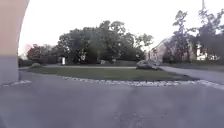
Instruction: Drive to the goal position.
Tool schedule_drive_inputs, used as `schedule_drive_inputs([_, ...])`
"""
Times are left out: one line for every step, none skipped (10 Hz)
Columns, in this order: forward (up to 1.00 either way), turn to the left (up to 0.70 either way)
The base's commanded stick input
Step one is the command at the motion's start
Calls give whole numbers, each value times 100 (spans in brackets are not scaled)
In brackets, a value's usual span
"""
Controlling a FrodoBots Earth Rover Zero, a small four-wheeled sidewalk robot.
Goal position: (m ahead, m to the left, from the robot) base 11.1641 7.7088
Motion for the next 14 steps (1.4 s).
schedule_drive_inputs([50, 50])
schedule_drive_inputs([50, 50])
schedule_drive_inputs([50, 50])
schedule_drive_inputs([50, 50])
schedule_drive_inputs([50, 50])
schedule_drive_inputs([50, 50])
schedule_drive_inputs([50, 50])
schedule_drive_inputs([50, 50])
schedule_drive_inputs([50, 33])
schedule_drive_inputs([50, 5])
schedule_drive_inputs([50, 0])
schedule_drive_inputs([50, 0])
schedule_drive_inputs([50, 0])
schedule_drive_inputs([50, 0])
